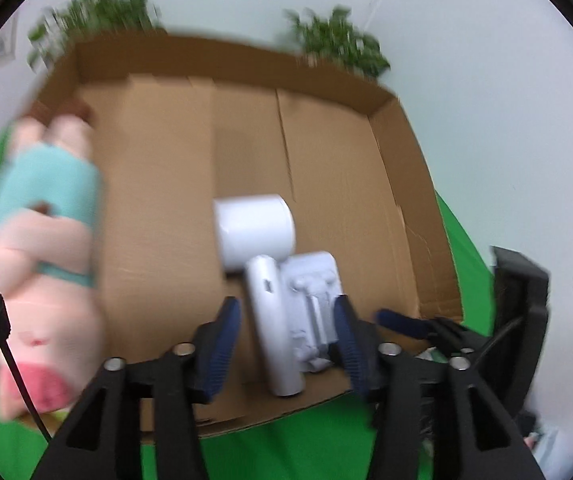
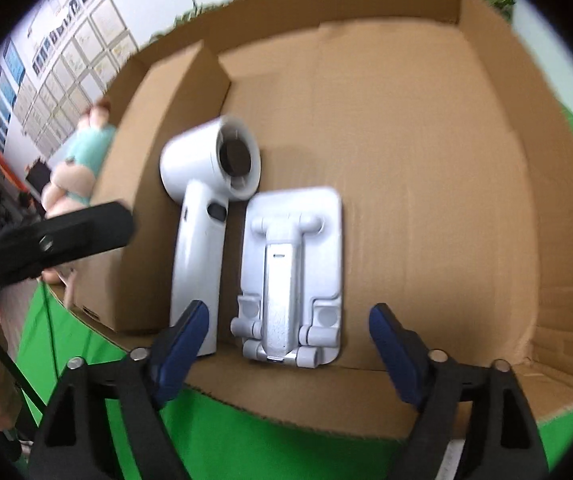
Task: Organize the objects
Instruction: 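Lower the phone stand beside the hair dryer and open the right gripper, then withdraw the right gripper and move it to the white medicine box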
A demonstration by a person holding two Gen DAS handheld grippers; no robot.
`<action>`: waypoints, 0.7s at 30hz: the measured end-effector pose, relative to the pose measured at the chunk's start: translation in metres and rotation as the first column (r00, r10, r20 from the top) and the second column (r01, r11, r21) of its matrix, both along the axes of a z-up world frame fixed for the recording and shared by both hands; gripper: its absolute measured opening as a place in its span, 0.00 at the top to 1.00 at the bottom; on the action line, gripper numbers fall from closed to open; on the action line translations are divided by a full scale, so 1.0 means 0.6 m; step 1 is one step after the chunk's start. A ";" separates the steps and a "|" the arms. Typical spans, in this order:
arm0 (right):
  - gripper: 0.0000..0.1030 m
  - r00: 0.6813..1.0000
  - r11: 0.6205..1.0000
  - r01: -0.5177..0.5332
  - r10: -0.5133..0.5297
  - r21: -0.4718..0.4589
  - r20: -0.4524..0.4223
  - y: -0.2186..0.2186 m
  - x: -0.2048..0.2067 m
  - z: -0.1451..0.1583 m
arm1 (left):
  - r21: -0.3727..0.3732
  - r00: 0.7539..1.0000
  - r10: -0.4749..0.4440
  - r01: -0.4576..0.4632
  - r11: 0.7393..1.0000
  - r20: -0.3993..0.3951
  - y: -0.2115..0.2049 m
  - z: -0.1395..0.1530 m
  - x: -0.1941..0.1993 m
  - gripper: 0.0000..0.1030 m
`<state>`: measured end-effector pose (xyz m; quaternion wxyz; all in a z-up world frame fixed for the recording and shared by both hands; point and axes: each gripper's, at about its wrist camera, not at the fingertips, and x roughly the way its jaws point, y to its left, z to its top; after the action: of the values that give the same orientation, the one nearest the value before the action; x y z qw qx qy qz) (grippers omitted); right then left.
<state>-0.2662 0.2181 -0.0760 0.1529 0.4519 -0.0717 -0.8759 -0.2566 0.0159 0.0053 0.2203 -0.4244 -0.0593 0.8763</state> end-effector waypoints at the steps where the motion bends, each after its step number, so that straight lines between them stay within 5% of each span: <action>1: 0.15 1.000 1.000 0.015 -0.015 0.006 -0.025 0.004 0.010 0.011 | -0.017 0.999 0.018 -0.019 1.000 -0.037 -0.005 0.008 0.012 0.42; 3: 0.01 0.997 0.999 0.040 -0.038 0.029 -0.074 0.009 0.033 0.027 | -0.050 0.986 0.075 -0.083 0.995 -0.146 -0.016 0.031 0.049 0.26; 8: 0.01 0.980 0.994 0.076 -0.061 0.073 -0.190 0.012 0.093 0.069 | -0.097 0.932 0.161 -0.203 0.974 -0.326 -0.033 0.067 0.132 0.02; 15: 0.01 0.927 0.990 0.125 -0.090 0.072 -0.365 0.008 0.150 0.127 | -0.218 0.871 0.192 -0.317 0.923 -0.452 -0.032 0.087 0.225 0.01; 21: 0.01 0.905 0.983 0.166 -0.122 0.073 -0.408 0.008 0.175 0.139 | -0.233 0.863 0.243 -0.373 0.898 -0.443 -0.043 0.099 0.255 0.01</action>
<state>-0.1612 0.2230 0.0072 0.0748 0.2632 -0.0252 -0.9615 -0.1037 -0.0100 0.0648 0.0136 -0.2486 0.0583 0.9668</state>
